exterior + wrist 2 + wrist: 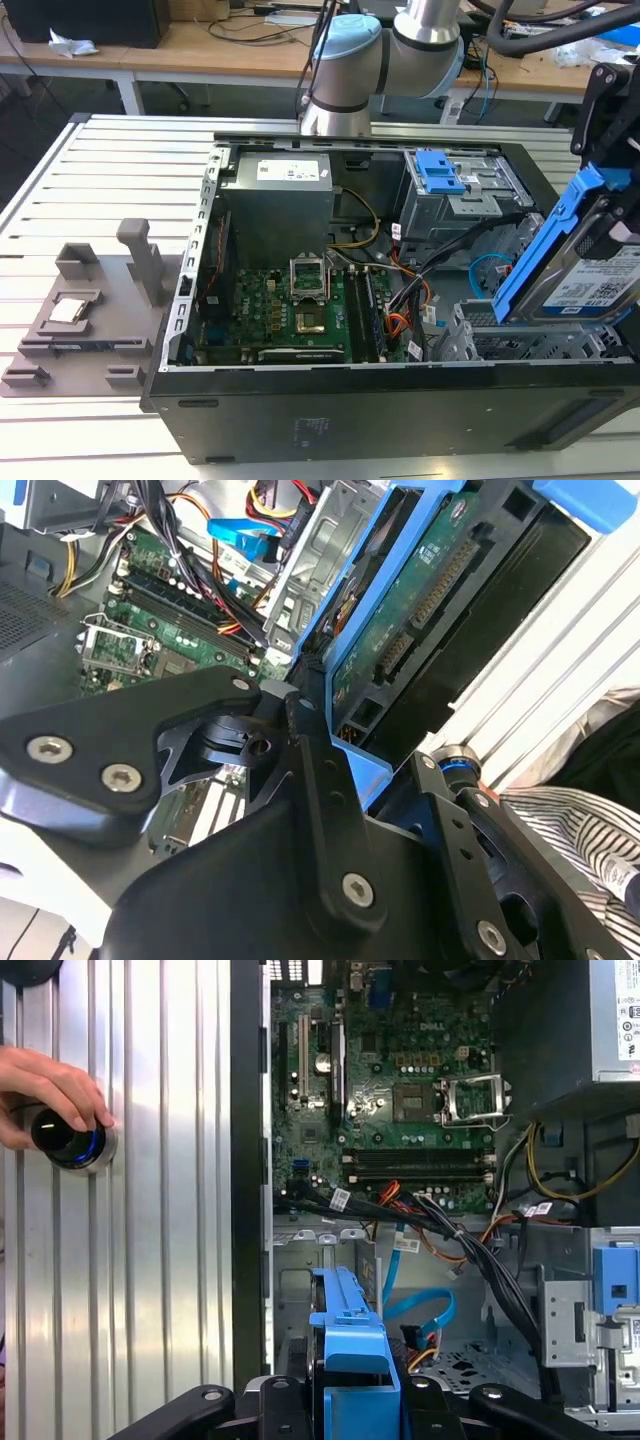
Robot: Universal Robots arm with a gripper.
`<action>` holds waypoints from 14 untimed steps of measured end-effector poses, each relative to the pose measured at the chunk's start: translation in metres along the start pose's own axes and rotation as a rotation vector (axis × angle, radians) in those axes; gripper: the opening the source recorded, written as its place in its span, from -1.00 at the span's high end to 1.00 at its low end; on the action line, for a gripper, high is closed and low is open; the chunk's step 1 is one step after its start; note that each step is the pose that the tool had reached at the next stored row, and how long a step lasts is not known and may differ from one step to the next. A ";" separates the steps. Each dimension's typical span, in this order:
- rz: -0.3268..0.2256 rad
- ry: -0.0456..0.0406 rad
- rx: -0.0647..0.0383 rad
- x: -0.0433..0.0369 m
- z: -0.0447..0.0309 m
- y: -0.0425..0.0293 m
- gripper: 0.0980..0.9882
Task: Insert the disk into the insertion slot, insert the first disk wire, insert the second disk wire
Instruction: 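Insert the disk into the insertion slot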
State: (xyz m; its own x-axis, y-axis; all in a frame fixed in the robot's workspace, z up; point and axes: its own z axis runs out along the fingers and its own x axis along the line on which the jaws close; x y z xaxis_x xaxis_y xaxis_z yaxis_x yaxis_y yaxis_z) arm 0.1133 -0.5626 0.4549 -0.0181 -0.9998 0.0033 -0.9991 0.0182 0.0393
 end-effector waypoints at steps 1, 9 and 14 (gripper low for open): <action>0.000 0.0000 0.000 0.0000 0.0011 0.0000 0.39; 0.000 0.0000 0.000 0.0000 0.0086 -0.0003 0.39; 0.000 0.0000 0.000 -0.0080 0.0122 0.0066 0.39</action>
State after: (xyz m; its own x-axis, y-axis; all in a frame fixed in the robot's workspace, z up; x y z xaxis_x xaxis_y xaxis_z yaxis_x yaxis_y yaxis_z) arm 0.1063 -0.5545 0.4430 -0.0181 -0.9998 0.0033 -0.9991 0.0183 0.0394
